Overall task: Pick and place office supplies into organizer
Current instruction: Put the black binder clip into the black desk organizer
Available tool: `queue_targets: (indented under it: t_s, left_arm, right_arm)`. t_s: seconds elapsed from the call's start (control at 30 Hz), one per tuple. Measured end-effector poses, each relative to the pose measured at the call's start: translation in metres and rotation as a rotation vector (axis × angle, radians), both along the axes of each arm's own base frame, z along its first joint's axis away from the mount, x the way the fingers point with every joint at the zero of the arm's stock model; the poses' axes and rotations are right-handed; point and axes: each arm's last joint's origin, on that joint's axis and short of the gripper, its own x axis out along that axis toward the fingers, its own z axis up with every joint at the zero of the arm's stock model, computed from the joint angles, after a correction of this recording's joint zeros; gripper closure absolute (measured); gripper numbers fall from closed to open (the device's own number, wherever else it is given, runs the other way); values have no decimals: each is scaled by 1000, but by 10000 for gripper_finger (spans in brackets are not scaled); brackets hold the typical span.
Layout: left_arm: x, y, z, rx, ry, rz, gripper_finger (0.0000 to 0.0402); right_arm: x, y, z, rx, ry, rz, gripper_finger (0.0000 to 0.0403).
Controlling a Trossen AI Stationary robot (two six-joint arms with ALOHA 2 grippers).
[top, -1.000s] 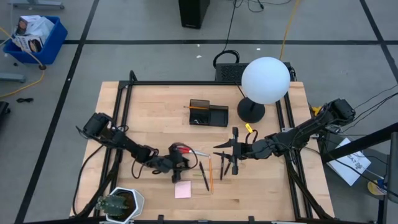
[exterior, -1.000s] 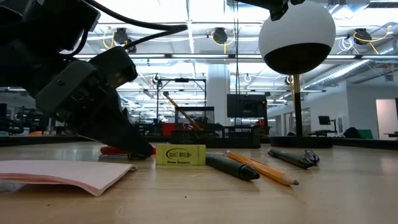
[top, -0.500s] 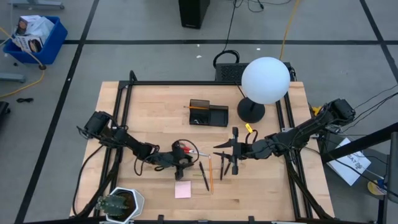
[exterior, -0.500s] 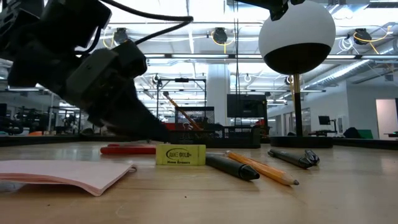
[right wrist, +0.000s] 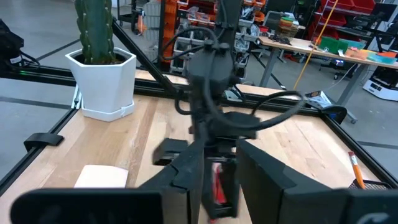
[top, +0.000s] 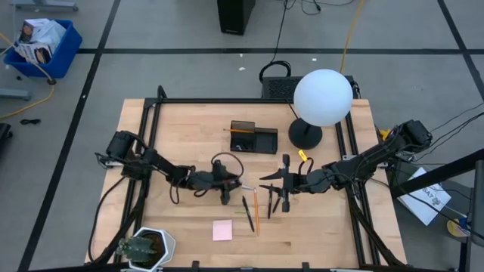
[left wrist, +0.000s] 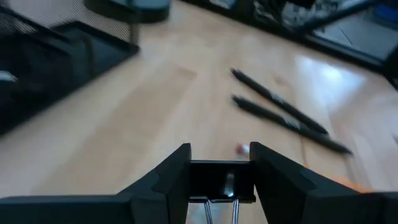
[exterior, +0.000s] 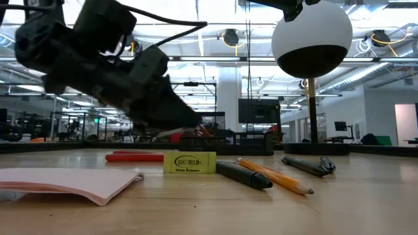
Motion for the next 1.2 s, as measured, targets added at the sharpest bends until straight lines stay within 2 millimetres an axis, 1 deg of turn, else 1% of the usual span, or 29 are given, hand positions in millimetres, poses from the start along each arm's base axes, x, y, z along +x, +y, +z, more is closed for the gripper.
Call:
queue_targets:
  t_s: [0.13, 0.3, 0.47, 0.53, 0.67, 0.77, 0.93, 1.0, 1.2]
  left_arm:
    - [5, 20, 4, 6, -38, 63, 257]
    - [7, 48, 5, -8, -51, 158, 259]
    - [8, 72, 7, -30, -75, 214, 240]
    - [9, 79, 10, -42, -115, 207, 239]
    - [11, 92, 18, -50, -189, 188, 256]
    - [10, 102, 21, -52, -218, 204, 259]
    - [8, 117, 21, -47, -220, 251, 236]
    - [7, 122, 20, -50, -221, 266, 234]
    - [4, 133, 20, -62, -217, 299, 259]
  right_arm:
    - [0, 0, 0, 0, 0, 0, 314]
    - [0, 0, 0, 0, 0, 0, 314]
    - [0, 0, 0, -1, 0, 0, 314]
    - [0, 0, 0, -1, 0, 0, 314]
    - [0, 0, 0, -2, 1, 0, 314]
    - [0, 0, 0, -3, 1, 0, 314]
    - [0, 0, 0, -4, 2, 1, 314]
    - [0, 0, 0, -4, 2, 1, 314]
    - [0, 0, 0, -4, 2, 1, 314]
